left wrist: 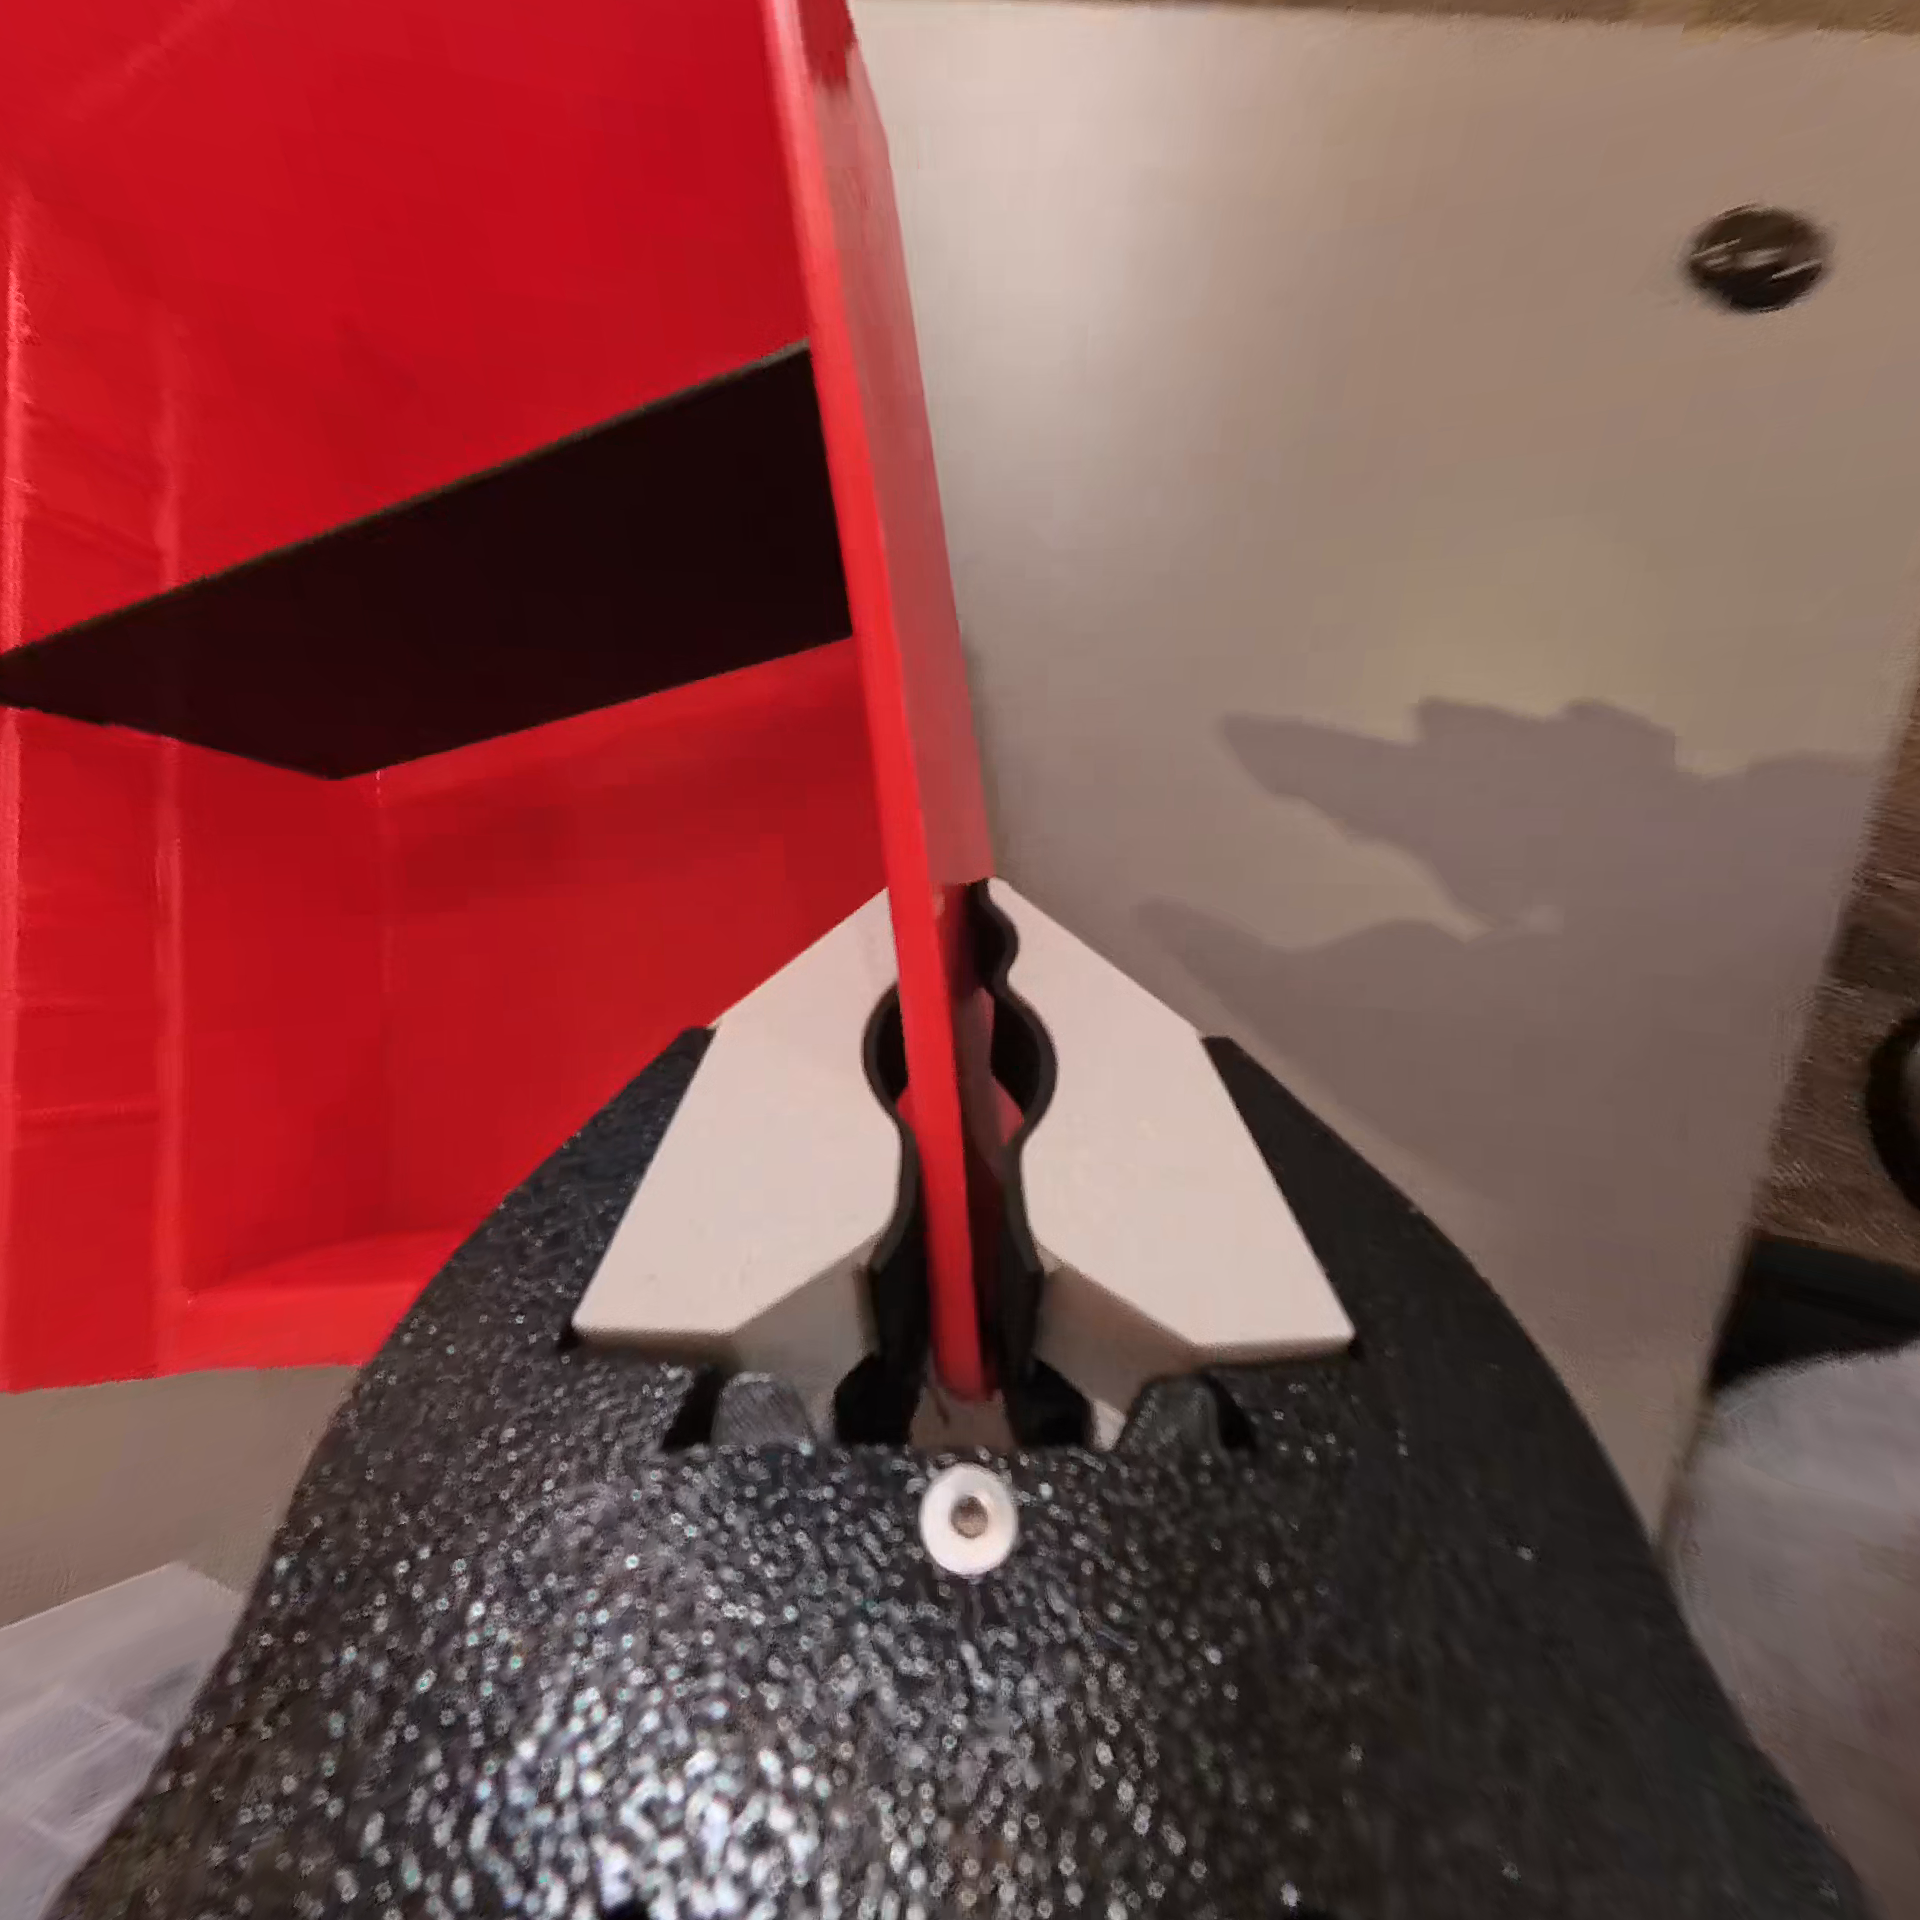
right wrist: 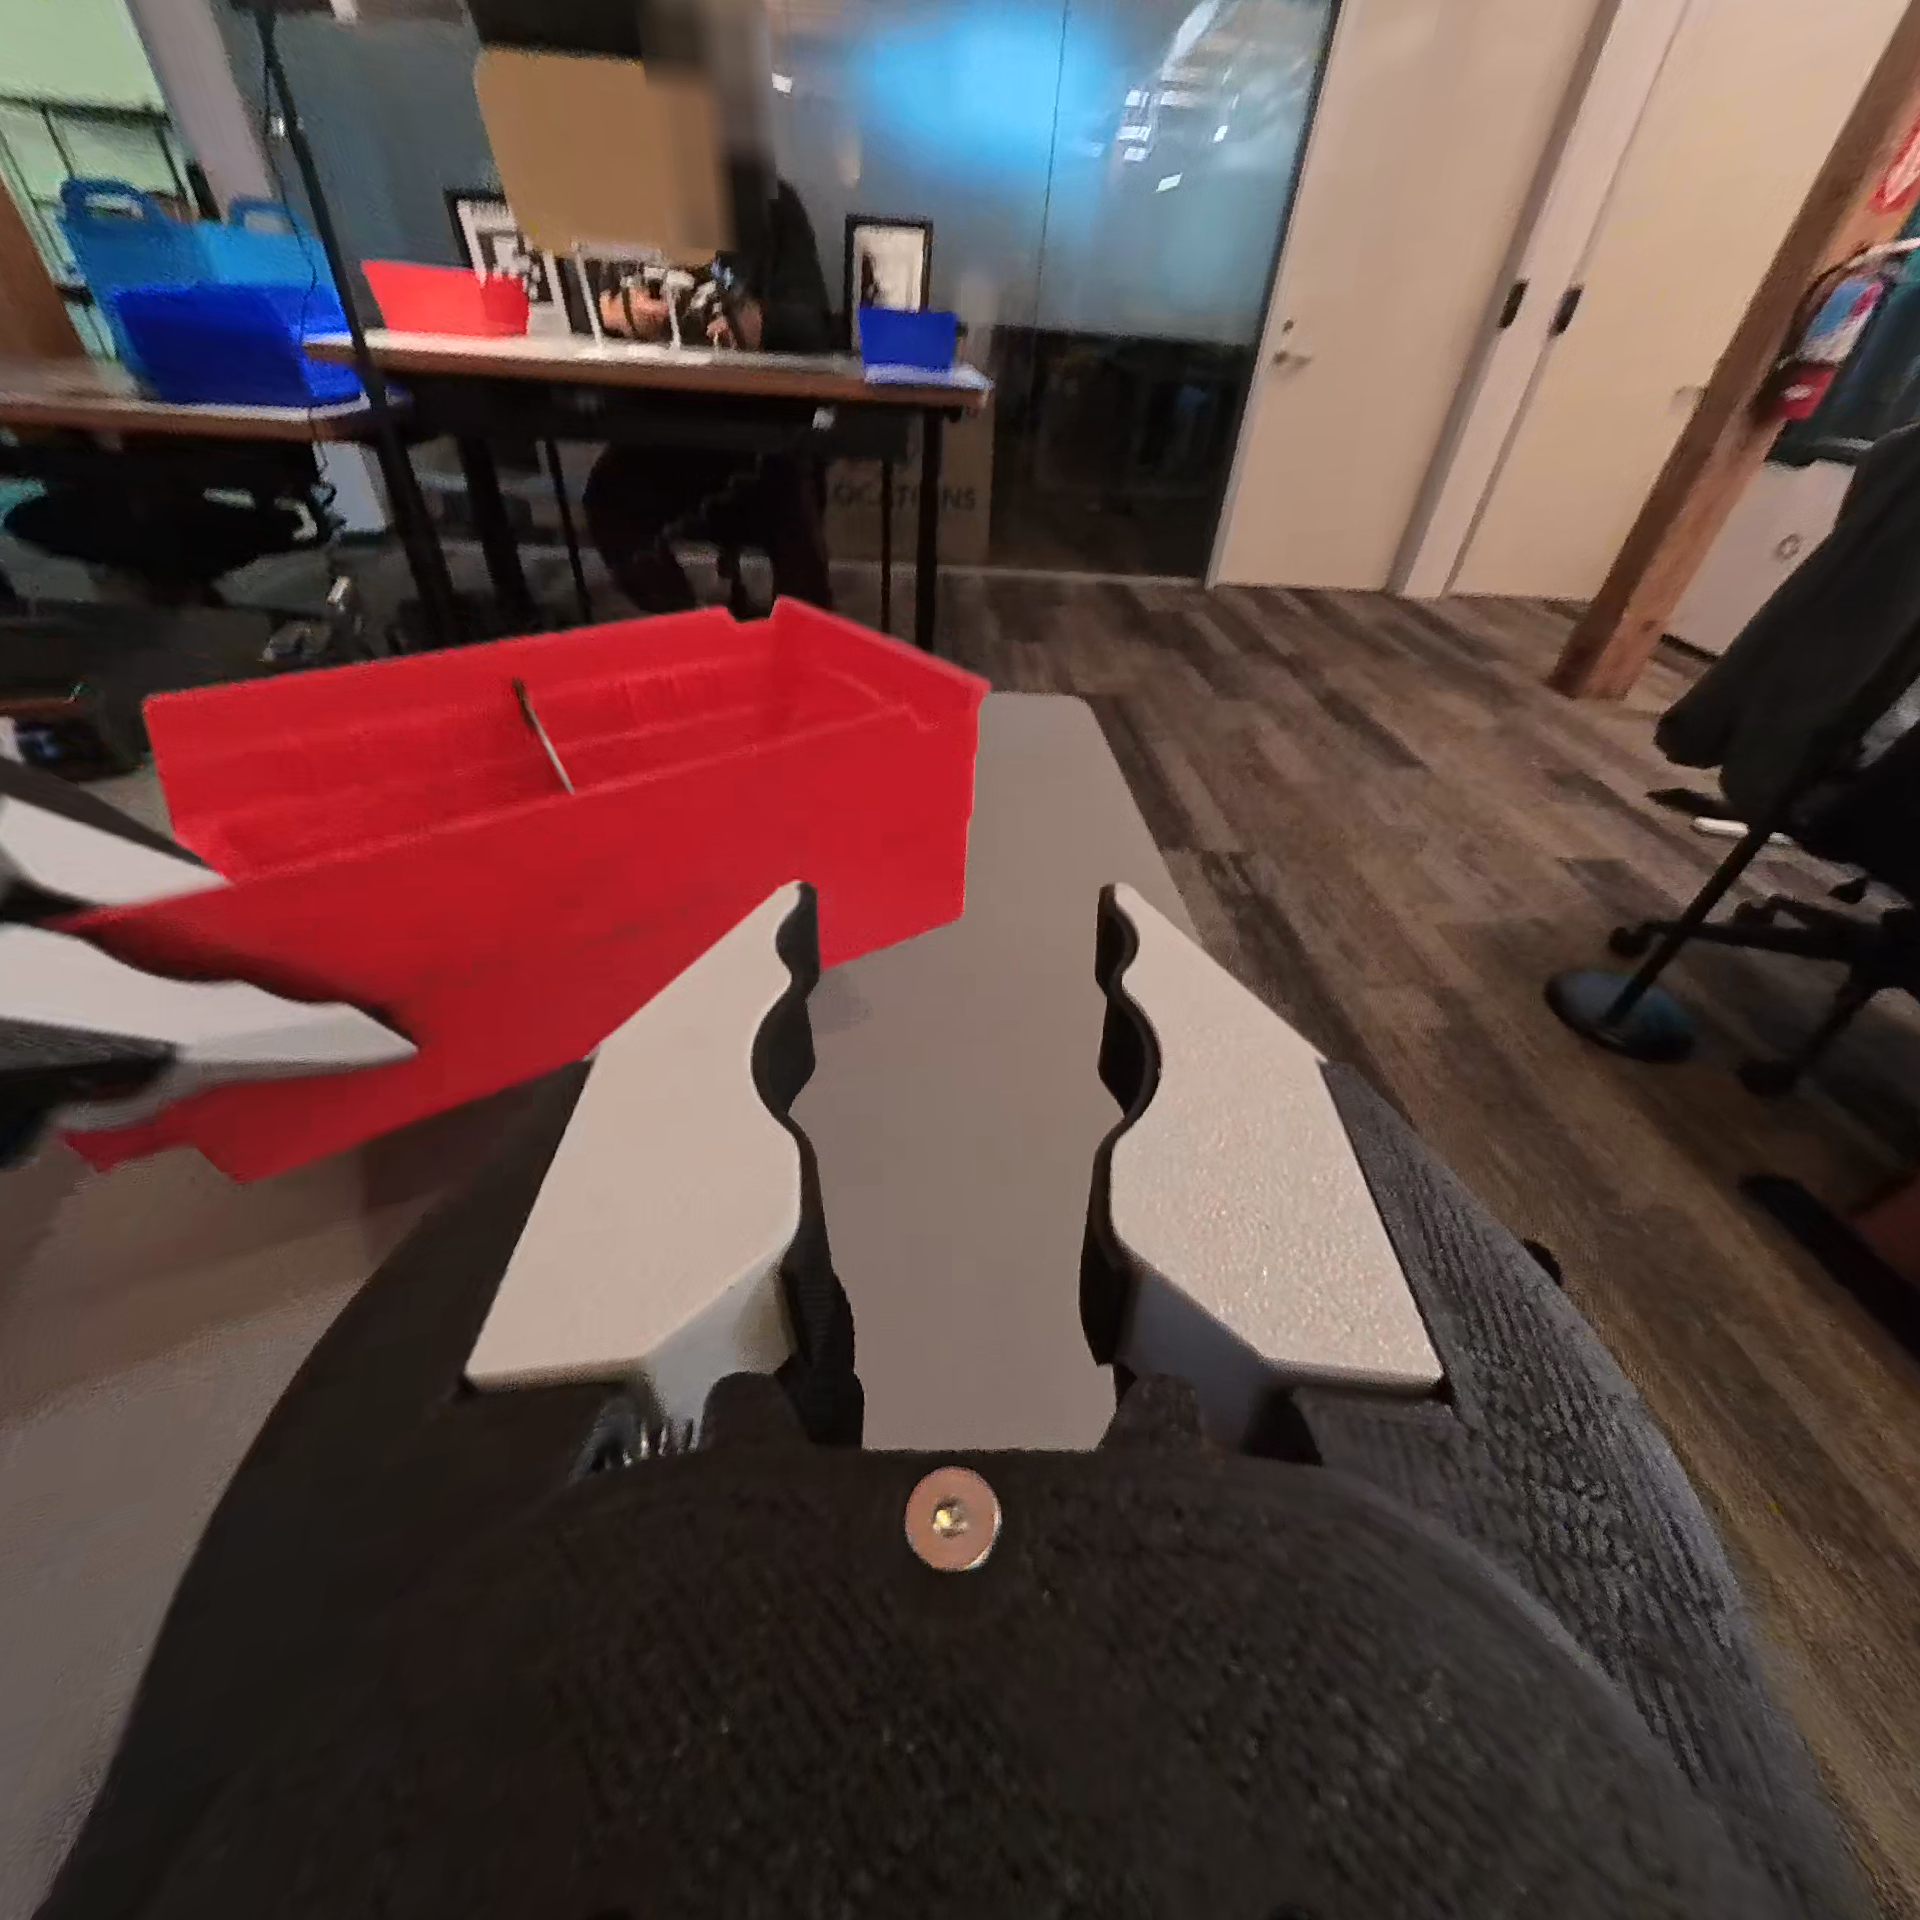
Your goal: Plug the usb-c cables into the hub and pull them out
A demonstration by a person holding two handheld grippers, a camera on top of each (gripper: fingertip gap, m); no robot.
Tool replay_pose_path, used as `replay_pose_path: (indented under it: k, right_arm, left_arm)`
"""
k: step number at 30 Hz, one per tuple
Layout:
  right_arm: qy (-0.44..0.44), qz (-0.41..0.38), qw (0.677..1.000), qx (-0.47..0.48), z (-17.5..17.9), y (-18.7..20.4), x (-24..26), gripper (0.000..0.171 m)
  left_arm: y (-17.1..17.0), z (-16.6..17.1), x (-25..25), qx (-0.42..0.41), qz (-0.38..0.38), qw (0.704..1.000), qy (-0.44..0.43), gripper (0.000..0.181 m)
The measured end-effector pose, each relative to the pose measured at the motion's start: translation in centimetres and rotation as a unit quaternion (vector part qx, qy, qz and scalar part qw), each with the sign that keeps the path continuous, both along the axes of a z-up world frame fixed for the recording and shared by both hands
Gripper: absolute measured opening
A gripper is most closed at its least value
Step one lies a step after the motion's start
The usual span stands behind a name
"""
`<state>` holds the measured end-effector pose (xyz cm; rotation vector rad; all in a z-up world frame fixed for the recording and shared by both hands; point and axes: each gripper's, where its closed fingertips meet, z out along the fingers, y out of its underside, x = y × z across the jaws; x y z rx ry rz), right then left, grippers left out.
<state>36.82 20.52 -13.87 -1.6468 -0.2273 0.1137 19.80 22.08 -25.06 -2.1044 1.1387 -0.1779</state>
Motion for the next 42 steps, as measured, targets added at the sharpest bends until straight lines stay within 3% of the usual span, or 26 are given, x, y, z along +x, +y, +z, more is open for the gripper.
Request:
replay_pose_path:
  k: [3,5,6,12,14,18,21,24,26,30,33,36,38,39,40,42]
  right_arm:
    - [0.001,0.004,1.0,0.008,-0.5,0.6,-0.6,0.053]
    - [-0.001,0.015,1.0,0.001,-1.3,1.0,-1.4,0.033]
    - [-0.006,0.018,1.0,-0.004,-1.8,1.3,-1.9,0.032]
    - [0.018,0.04,0.999,0.007,-2.5,1.9,-4.5,0.05]
    - [0.012,0.039,0.999,0.001,-3.0,2.1,-5.1,0.058]
    - [0.043,0.088,0.995,0.025,-2.9,1.9,-7.9,0.063]
    - [0.057,0.112,0.992,0.006,-3.6,1.7,-10.6,0.084]
    - [0.084,0.112,0.99,-0.019,-5.3,0.8,-14.4,0.094]
    - [0.051,0.063,0.997,-0.007,-6.2,1.2,-15.3,0.102]
    - [0.037,0.017,0.998,-0.048,-8.4,2.2,-16.8,0.118]
    - [0.0,-0.002,0.996,-0.089,-10.7,3.0,-17.3,0.118]
    - [-0.027,-0.017,0.993,-0.116,-12.3,3.6,-17.1,0.107]
    - [-0.016,-0.005,0.99,-0.139,-13.0,3.6,-17.0,0.098]
    - [-0.011,0.001,0.989,-0.145,-13.1,3.4,-16.7,0.095]
    - [-0.009,0.003,0.989,-0.149,-13.1,3.2,-16.2,0.083]
    - [-0.02,-0.004,0.988,-0.15,-13.0,2.9,-14.5,0.06]
  left_arm:
    - [1.4,-2.1,0.4,-0.003,0.032,0.999,0.014,0.003]
    - [1.9,-3.0,0.6,-0.004,0.035,0.999,0.016,0.003]
    - [2.0,-3.6,0.6,-0.007,0.037,0.999,0.021,0.003]
    - [2.4,-5.5,1.4,0.005,0.053,0.998,0.021,0.004]
    - [1.6,-5.2,2.0,-0.022,0.043,0.999,-0.017,0.04]
    - [-4.4,0.4,1.9,-0.034,-0.028,0.987,-0.152,0.077]
    - [-9.5,5.8,-5.1,0.073,-0.021,0.979,-0.188,0.088]
    - [-11.5,10.4,-17.5,0.216,0.126,0.948,-0.196,0.091]
    - [-13.1,11.6,-25.0,0.275,0.225,0.915,-0.191,0.099]
    - [-15.1,6.8,-35.6,0.243,0.381,0.882,-0.135,0.117]
    - [-15.1,1.6,-38.1,0.159,0.419,0.881,-0.152,0.125]
    - [-14.4,-1.0,-38.5,0.122,0.417,0.888,-0.151,0.111]
    - [-14.1,-1.7,-39.1,0.111,0.422,0.889,-0.137,0.092]
    - [-14.1,-1.7,-39.6,0.115,0.425,0.889,-0.125,0.075]
    - [-14.1,-1.7,-40.2,0.118,0.43,0.888,-0.11,0.056]
    - [-14.0,-1.9,-41.1,0.115,0.435,0.887,-0.106,0.046]
